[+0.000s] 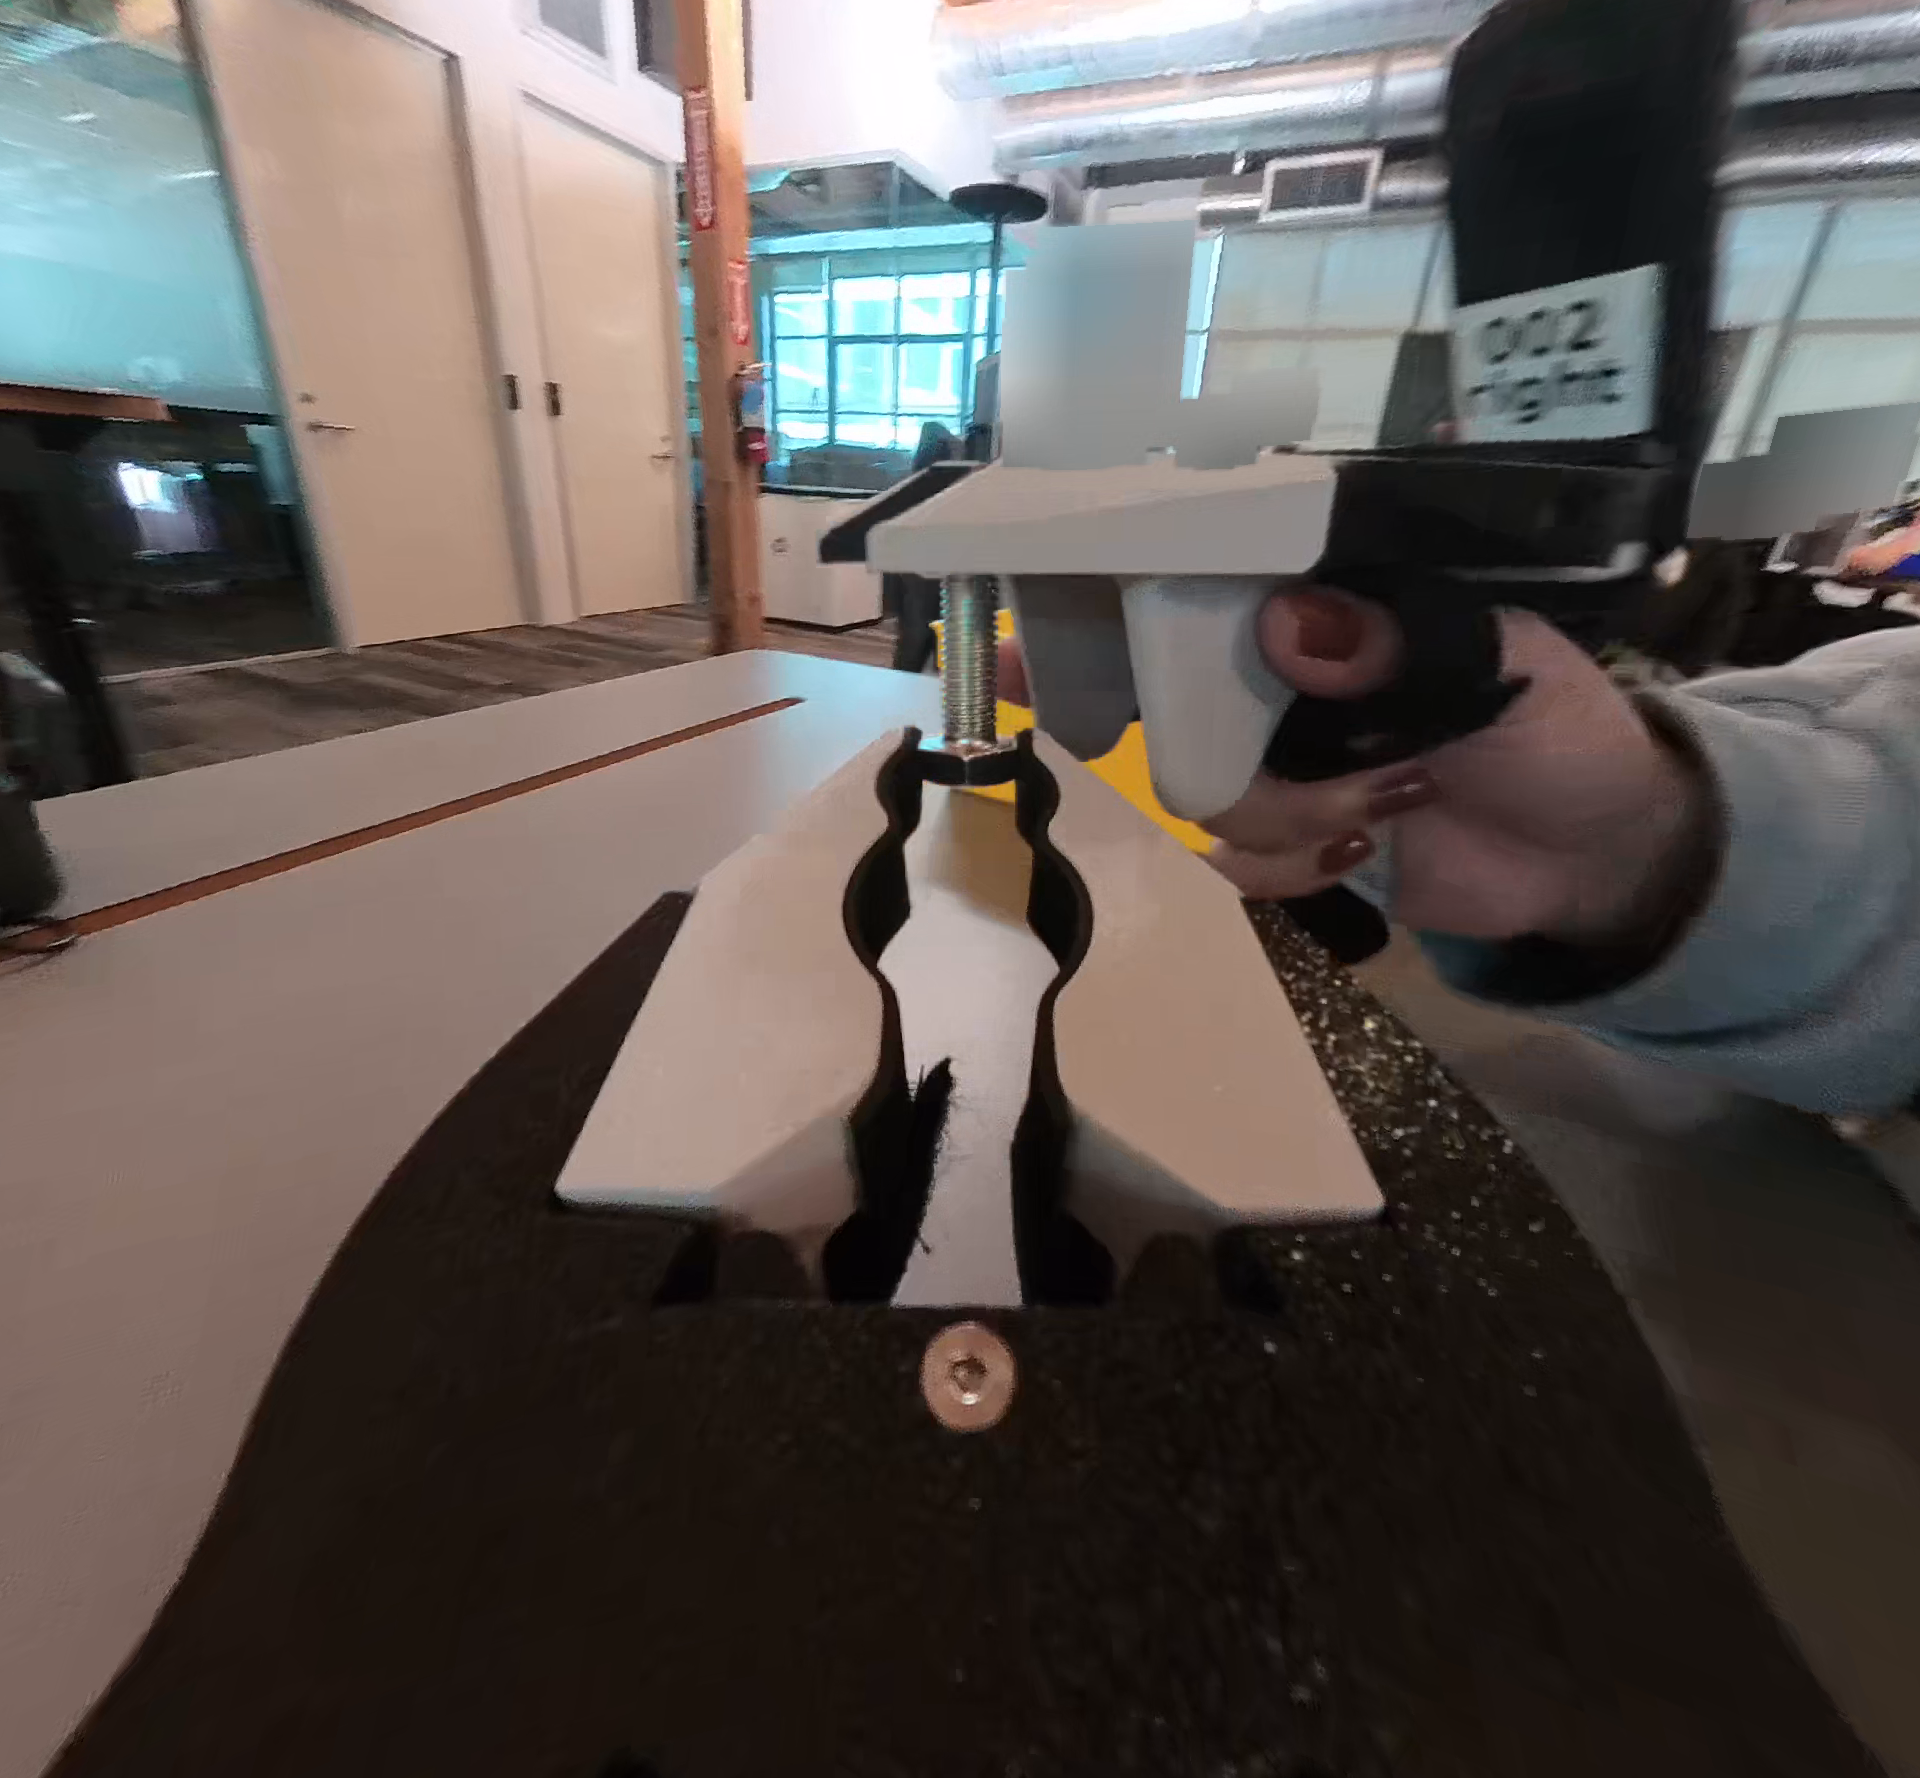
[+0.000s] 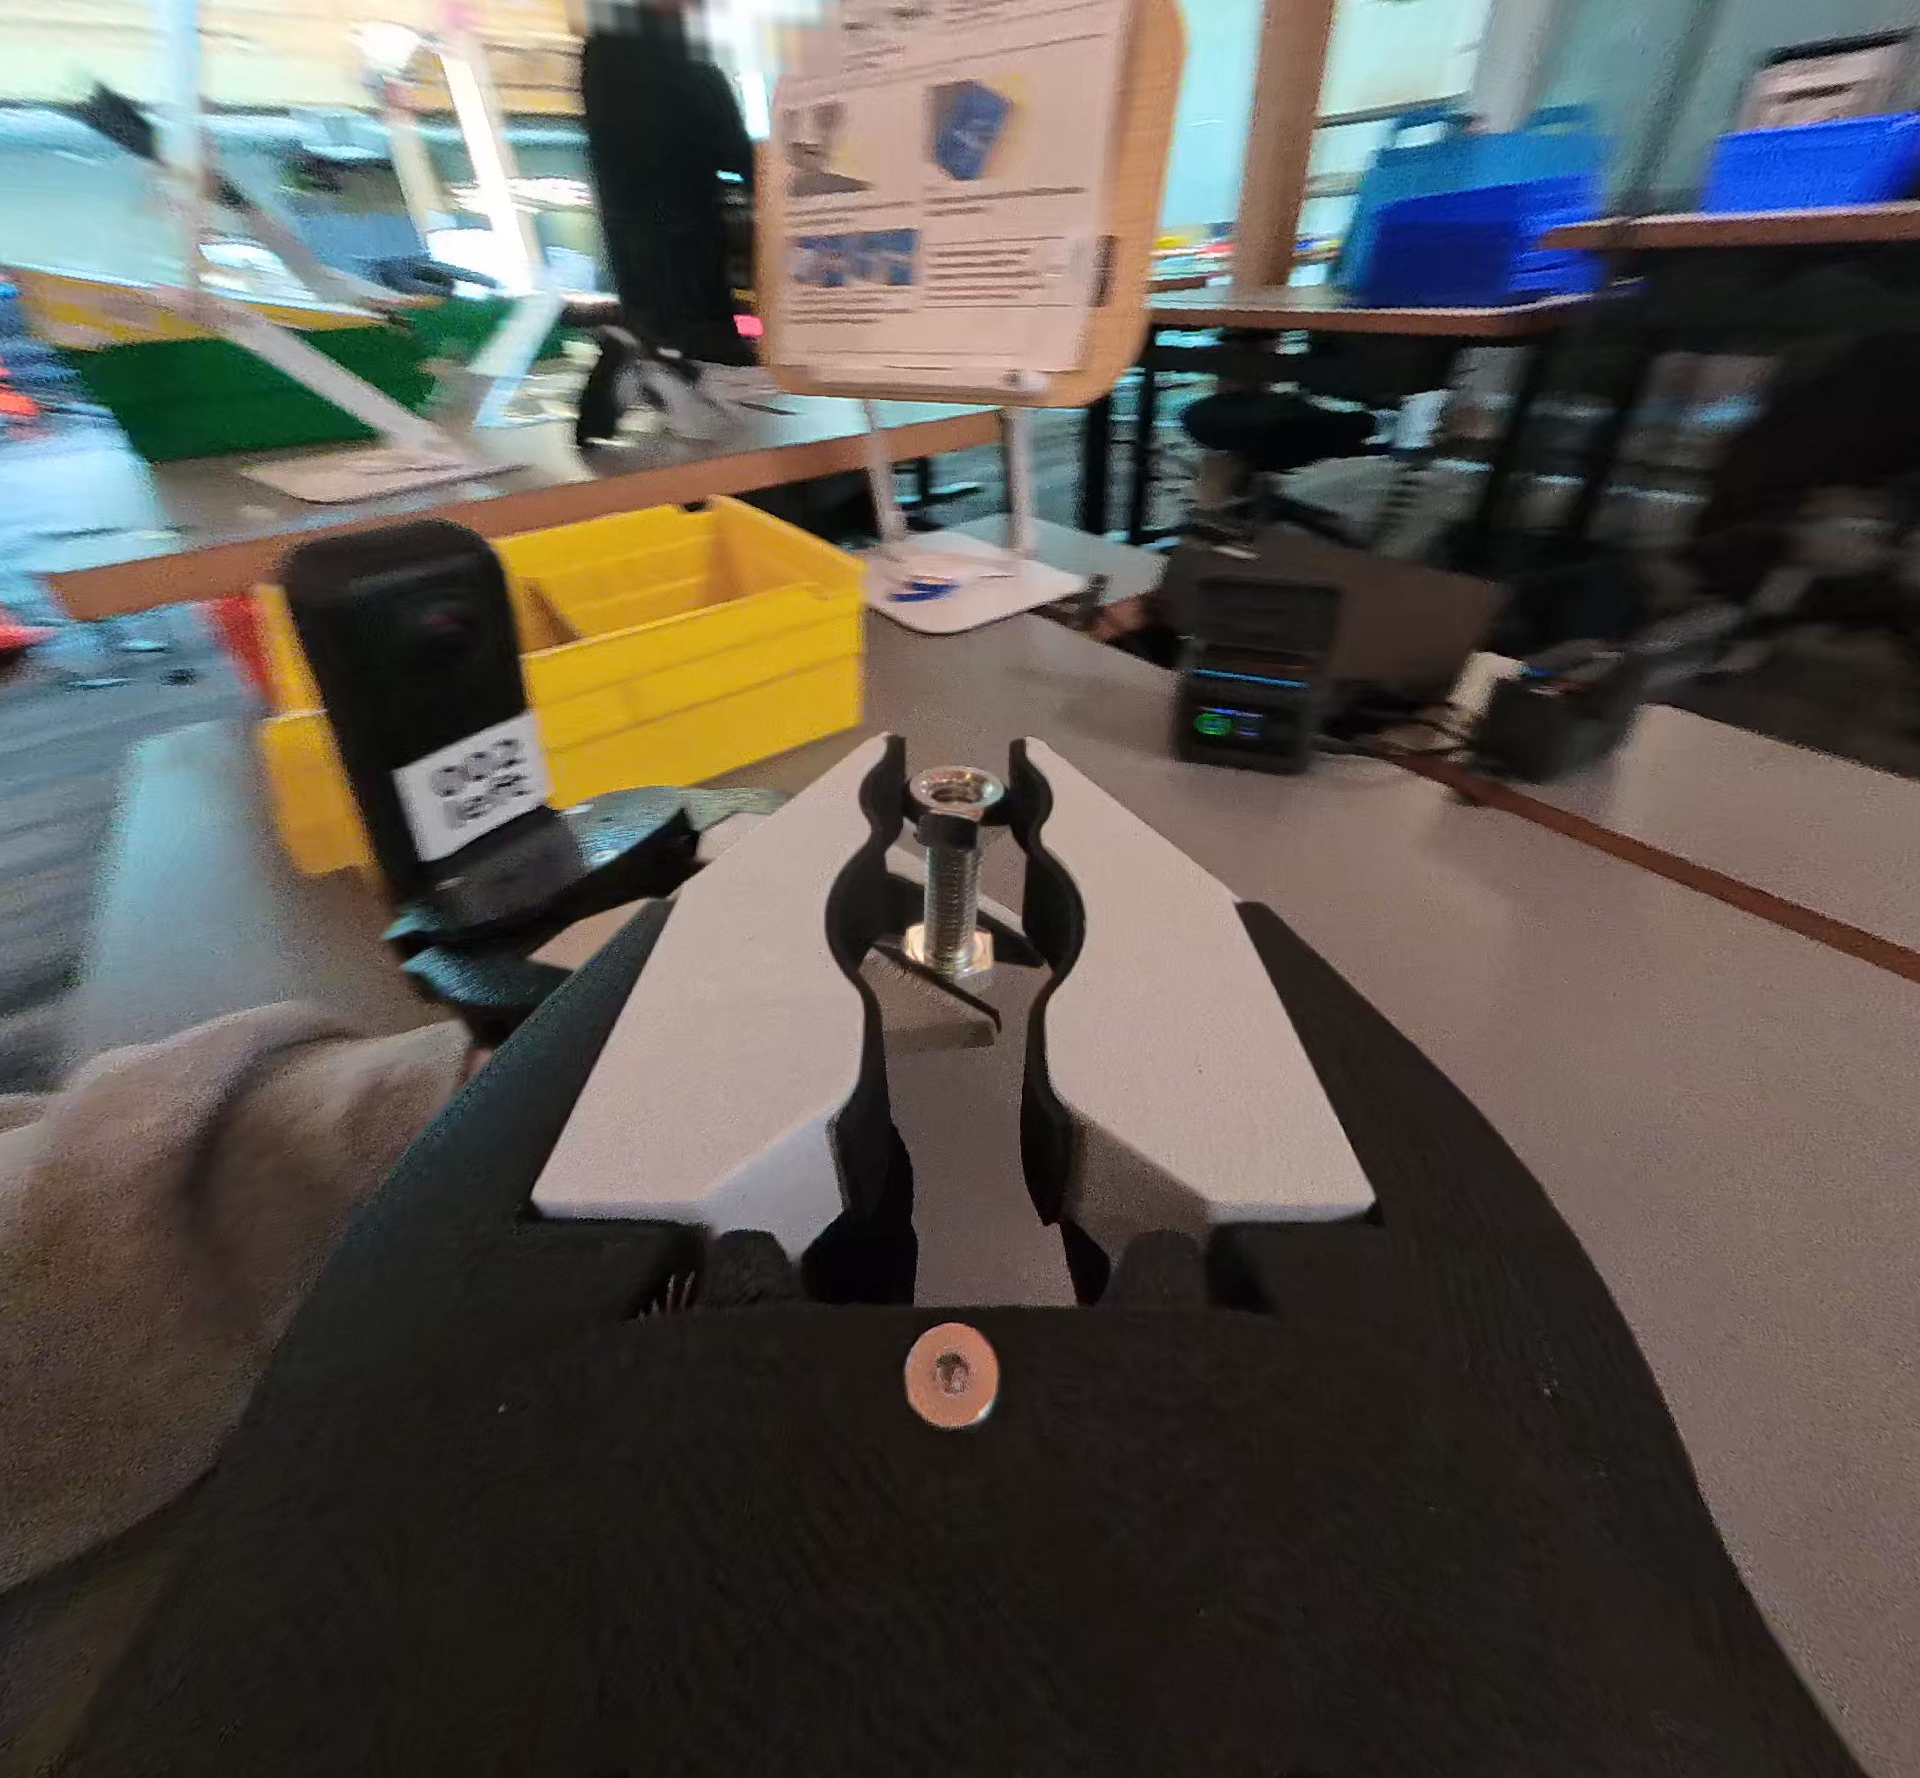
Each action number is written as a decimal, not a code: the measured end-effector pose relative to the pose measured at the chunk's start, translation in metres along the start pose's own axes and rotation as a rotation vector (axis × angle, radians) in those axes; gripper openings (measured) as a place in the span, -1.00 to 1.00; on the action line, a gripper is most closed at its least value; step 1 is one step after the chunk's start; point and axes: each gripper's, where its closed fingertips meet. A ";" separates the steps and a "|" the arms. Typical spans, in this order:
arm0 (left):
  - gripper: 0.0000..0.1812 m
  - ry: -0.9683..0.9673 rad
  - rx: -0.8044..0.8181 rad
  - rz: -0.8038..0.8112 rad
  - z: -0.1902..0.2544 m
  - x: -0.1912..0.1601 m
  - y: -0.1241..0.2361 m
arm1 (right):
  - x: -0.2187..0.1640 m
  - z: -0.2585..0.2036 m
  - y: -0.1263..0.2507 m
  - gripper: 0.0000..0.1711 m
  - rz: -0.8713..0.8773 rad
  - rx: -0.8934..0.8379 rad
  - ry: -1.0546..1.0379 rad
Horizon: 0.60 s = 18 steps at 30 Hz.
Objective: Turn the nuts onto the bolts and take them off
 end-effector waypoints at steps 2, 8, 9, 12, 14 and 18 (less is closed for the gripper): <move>-0.83 -0.009 0.010 -0.007 -0.001 -0.001 -0.001 | -0.001 0.003 0.000 -0.75 0.019 -0.080 0.070; -0.83 0.009 -0.017 -0.033 -0.001 -0.006 -0.001 | -0.002 -0.018 0.001 -0.21 0.018 0.170 0.012; -0.82 0.006 -0.025 -0.042 0.000 -0.007 -0.002 | -0.002 -0.018 0.000 -0.18 0.007 0.189 0.006; -0.82 0.003 -0.020 -0.050 -0.001 -0.009 -0.002 | -0.004 -0.021 0.002 -0.20 -0.008 0.232 0.012; -0.83 0.014 0.000 -0.042 -0.006 -0.008 0.001 | -0.005 -0.019 0.006 -0.24 -0.009 0.231 0.031; -0.83 0.046 -0.007 -0.004 -0.010 0.000 0.006 | -0.003 -0.013 0.017 -0.39 0.023 0.280 -0.008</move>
Point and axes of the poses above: each gripper's, where its closed fingertips meet, y back along the fingers, x out of its top, z = x × y across the jaws, and after that the axes turned 1 degree about -y, right-handed
